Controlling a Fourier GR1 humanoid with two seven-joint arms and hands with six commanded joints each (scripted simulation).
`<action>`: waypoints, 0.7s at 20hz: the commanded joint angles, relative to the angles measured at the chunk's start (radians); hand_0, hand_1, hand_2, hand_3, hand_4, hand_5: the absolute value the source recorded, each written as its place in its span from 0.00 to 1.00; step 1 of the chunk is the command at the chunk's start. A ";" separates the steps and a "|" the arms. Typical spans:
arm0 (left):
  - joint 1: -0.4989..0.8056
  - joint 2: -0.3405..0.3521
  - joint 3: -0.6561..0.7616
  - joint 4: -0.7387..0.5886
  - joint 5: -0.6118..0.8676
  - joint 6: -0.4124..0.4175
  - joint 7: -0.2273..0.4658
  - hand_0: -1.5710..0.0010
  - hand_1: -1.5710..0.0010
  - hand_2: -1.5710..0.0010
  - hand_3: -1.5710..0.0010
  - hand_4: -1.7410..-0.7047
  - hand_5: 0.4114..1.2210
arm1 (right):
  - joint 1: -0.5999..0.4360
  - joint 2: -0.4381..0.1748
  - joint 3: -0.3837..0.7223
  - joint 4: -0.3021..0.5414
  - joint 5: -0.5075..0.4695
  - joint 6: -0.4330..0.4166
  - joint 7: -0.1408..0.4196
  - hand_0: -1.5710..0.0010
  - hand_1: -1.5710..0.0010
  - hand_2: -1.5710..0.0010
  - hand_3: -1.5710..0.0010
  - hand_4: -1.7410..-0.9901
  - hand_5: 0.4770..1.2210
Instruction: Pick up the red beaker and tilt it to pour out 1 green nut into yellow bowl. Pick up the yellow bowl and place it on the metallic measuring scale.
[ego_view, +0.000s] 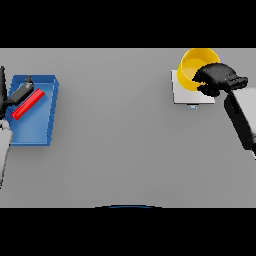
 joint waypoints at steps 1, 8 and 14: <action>0.005 0.010 0.006 0.003 0.000 0.000 -0.005 1.00 1.00 1.00 1.00 0.98 0.33 | -0.009 0.009 -0.002 0.024 0.003 -0.008 -0.001 0.00 0.00 0.11 0.13 0.00 1.00; -0.002 0.008 0.002 0.006 -0.001 -0.005 -0.002 1.00 1.00 1.00 1.00 0.98 0.32 | -0.020 0.033 -0.021 0.109 -0.006 -0.047 -0.056 0.01 0.00 0.15 0.09 0.00 1.00; -0.009 0.014 0.003 0.019 -0.004 -0.006 -0.010 1.00 1.00 1.00 1.00 0.98 0.32 | -0.025 0.038 -0.031 0.129 -0.017 -0.032 -0.056 0.08 0.15 0.18 0.37 0.07 1.00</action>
